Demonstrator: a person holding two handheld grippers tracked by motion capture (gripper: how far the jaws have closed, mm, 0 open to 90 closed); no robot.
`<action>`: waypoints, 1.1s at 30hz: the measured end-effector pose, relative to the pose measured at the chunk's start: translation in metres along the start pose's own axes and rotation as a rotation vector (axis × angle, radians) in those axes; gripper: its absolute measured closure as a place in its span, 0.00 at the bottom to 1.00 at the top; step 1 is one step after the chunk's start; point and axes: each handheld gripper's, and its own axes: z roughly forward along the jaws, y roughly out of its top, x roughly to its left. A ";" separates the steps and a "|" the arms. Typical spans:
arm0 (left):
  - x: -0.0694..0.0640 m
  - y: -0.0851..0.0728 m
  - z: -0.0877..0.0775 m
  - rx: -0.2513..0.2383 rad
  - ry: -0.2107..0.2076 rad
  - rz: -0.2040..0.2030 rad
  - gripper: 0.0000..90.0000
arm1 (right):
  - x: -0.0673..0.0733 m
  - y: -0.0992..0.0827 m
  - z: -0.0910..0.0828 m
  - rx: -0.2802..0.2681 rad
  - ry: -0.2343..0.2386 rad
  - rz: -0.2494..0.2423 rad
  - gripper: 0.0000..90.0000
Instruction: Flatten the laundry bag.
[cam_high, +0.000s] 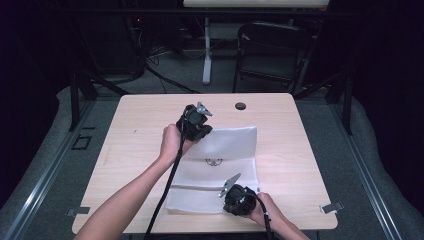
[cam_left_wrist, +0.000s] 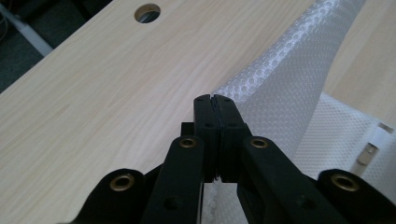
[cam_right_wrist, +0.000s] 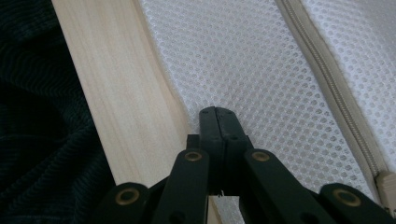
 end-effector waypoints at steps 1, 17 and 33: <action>0.002 0.002 0.001 0.003 0.008 0.004 1.00 | 0.000 0.000 0.000 0.004 0.003 0.001 1.00; 0.025 0.020 0.046 -0.009 0.091 -0.057 1.00 | 0.002 -0.001 -0.001 0.013 0.025 0.008 1.00; 0.054 0.009 0.097 0.063 0.126 -0.162 0.99 | 0.005 -0.002 0.000 0.012 0.059 0.004 1.00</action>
